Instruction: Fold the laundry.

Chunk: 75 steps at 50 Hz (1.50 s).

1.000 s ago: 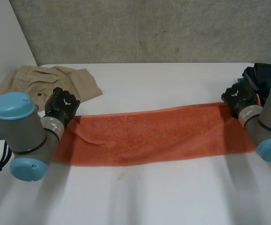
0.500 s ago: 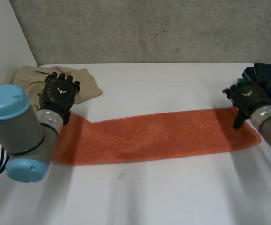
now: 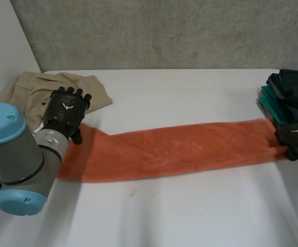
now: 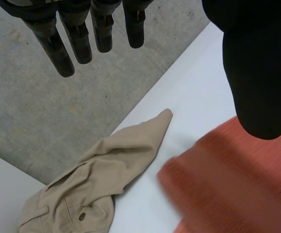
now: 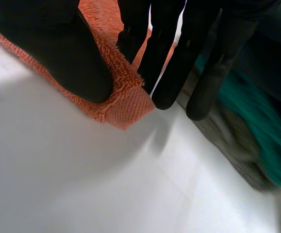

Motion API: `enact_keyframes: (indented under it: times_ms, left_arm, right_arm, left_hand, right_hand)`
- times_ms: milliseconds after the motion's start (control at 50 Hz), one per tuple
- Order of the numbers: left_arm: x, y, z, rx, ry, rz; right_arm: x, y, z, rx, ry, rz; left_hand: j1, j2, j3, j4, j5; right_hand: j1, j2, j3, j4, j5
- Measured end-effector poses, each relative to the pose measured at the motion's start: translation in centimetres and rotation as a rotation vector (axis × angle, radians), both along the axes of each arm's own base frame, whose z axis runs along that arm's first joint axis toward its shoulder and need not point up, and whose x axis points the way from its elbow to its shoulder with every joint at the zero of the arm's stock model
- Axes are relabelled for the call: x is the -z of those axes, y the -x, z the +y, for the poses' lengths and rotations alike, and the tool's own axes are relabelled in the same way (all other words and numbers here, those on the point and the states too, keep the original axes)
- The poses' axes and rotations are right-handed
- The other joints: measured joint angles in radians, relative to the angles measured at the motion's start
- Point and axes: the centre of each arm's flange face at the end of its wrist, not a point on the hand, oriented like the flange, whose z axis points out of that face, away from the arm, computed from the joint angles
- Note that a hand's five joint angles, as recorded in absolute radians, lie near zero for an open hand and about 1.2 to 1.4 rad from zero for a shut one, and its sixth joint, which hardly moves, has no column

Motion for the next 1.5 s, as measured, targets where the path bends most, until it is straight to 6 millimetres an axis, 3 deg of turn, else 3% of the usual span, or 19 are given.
enact_keyframes:
  times_ms: [180,220,280,320,400,500,560,600,620,720,740,800,860,980,1040,1080,1180,1320,1500]
  left_arm:
    - [-1.9,-0.4,0.7,-0.004,0.045,0.016]
    - [-2.3,-0.5,0.9,-0.006,0.055,0.020]
    - [-2.9,-0.7,1.0,-0.011,0.071,0.027]
    - [-3.4,-0.9,1.1,-0.015,0.083,0.032]
    - [-4.4,-1.3,1.2,-0.028,0.108,0.043]
    - [-5.1,-1.7,1.7,-0.035,0.119,0.062]
    - [-5.2,-1.8,2.1,-0.034,0.114,0.080]
    - [-5.2,-1.9,2.4,-0.034,0.108,0.088]
    - [-5.1,-1.9,2.6,-0.033,0.101,0.095]
    - [-4.7,-1.9,2.8,-0.029,0.085,0.102]
    - [-4.5,-1.9,2.9,-0.027,0.080,0.102]
    - [-4.3,-1.7,2.9,-0.021,0.072,0.100]
    - [-4.2,-1.4,3.1,-0.010,0.071,0.099]
    - [-4.3,0.3,3.8,0.050,0.080,0.103]
    - [-4.2,2.2,4.8,0.117,0.078,0.106]
    - [-3.9,3.7,5.7,0.172,0.068,0.105]
    - [-2.1,7.0,7.9,0.301,0.019,0.094]
    - [1.7,10.5,10.2,0.419,-0.069,0.061]
    - [5.5,12.9,8.6,0.423,-0.112,0.026]
  right_arm:
    - [-3.8,5.6,-0.6,0.155,0.097,0.166]
    - [-5.0,5.4,-0.5,0.145,0.126,0.193]
    - [-6.6,3.2,0.0,0.087,0.178,0.197]
    - [-7.7,0.4,0.7,0.020,0.219,0.171]
    - [-10.0,-8.1,3.4,-0.192,0.322,0.057]
    - [-10.5,-18.0,8.9,-0.484,0.402,-0.063]
    - [-9.0,-23.8,13.2,-0.681,0.418,-0.117]
    - [-7.7,-26.4,15.5,-0.776,0.415,-0.137]
    - [-6.0,-28.5,17.6,-0.857,0.400,-0.149]
    - [-1.6,-31.5,21.2,-0.982,0.335,-0.142]
    - [-0.6,-31.9,21.8,-0.999,0.316,-0.136]
    - [0.6,-32.1,22.3,-0.999,0.284,-0.131]
    - [0.1,-31.5,21.8,-0.930,0.257,-0.152]
    - [-3.4,-27.7,18.4,-0.679,0.212,-0.256]
    - [-5.2,-24.4,16.3,-0.536,0.190,-0.309]
    - [-5.6,-22.1,15.4,-0.455,0.172,-0.324]
    - [-5.1,-18.9,15.0,-0.361,0.126,-0.314]
    - [-3.6,-16.5,15.3,-0.307,0.071,-0.279]
    - [-2.2,-16.5,15.2,-0.305,0.041,-0.262]
  left_hand:
    - [0.000,0.000,0.000,0.000,0.000]
    - [0.000,0.000,0.000,0.000,0.000]
    - [0.000,0.000,0.000,0.000,0.000]
    - [0.000,0.000,0.000,0.000,0.000]
    - [0.000,0.000,0.000,0.000,0.000]
    - [0.000,0.000,0.000,0.000,0.000]
    - [0.000,0.000,0.000,0.000,0.000]
    - [0.000,0.000,0.000,0.000,0.000]
    - [0.000,0.000,0.000,0.000,0.000]
    - [0.000,0.000,0.000,0.000,0.000]
    - [0.000,0.000,0.000,0.000,0.000]
    - [0.000,0.000,0.000,0.000,0.000]
    - [0.000,0.000,0.000,0.000,0.000]
    - [0.000,0.000,0.000,0.000,0.000]
    - [0.000,0.000,0.000,0.000,0.000]
    - [0.000,0.000,0.000,0.000,0.000]
    - [0.000,0.000,0.000,0.000,0.000]
    - [0.000,0.000,0.000,0.000,0.000]
    - [0.000,0.000,0.000,0.000,0.000]
  right_hand:
    - [0.000,0.000,0.000,0.003,0.003]
    - [0.000,0.000,0.000,0.003,0.009]
    - [0.000,0.000,0.000,0.003,0.010]
    - [0.000,0.000,0.003,0.003,0.015]
    - [0.000,0.000,0.008,0.003,0.016]
    - [0.000,0.000,0.008,0.004,0.020]
    - [-0.001,0.000,0.008,0.004,0.021]
    - [0.000,0.000,0.008,0.004,0.021]
    - [0.000,0.000,0.008,0.004,0.021]
    - [-0.056,-0.077,-0.083,-0.093,-0.050]
    - [-0.243,-0.300,-0.301,-0.309,-0.270]
    - [-0.729,-0.774,-0.763,-0.770,-0.752]
    - [-0.893,-0.959,-0.965,-0.968,-0.931]
    - [-0.893,-0.962,-0.971,-0.977,-0.931]
    - [-0.893,-0.962,-0.971,-0.977,-0.931]
    - [-0.893,-0.962,-0.971,-0.977,-0.931]
    - [-0.893,-0.962,-0.971,-0.977,-0.931]
    - [-0.893,-0.962,-0.971,-0.977,-0.931]
    - [-0.706,-0.772,-0.775,-0.789,-0.739]
